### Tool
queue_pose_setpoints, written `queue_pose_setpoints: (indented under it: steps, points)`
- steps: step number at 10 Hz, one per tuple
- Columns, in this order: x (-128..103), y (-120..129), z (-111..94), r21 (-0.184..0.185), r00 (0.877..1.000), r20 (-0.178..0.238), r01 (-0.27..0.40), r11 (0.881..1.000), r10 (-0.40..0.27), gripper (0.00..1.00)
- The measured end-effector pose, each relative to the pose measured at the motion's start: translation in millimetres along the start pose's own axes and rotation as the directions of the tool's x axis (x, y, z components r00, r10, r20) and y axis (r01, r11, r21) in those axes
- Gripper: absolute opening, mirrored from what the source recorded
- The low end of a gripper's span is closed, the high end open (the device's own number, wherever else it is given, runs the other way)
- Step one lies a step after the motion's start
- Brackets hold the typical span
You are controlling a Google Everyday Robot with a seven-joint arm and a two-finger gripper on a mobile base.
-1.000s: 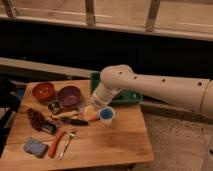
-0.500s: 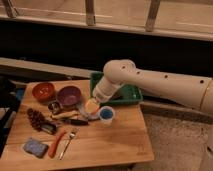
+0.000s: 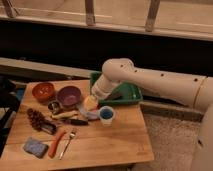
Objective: Place apple in purple bowl
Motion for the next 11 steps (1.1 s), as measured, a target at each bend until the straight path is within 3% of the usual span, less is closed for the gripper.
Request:
queue_pose_setpoints:
  steps: [4,6,9,11]
  points:
    - [-91.7,-9.5,37.5,0.037,0.996,0.063,0.064,0.997,-0.066,0.00]
    - [-119.4,-17.8,45.4,0.059,0.992,0.082,0.094,0.994,-0.098,0.00]
    - [-166.8,-38.5,54.1,0.085,0.982,0.086,0.160,0.983,-0.168,0.00]
    - [-182.9,-66.0,64.0,0.091,0.981,0.067,0.177,0.980,-0.183,0.11]
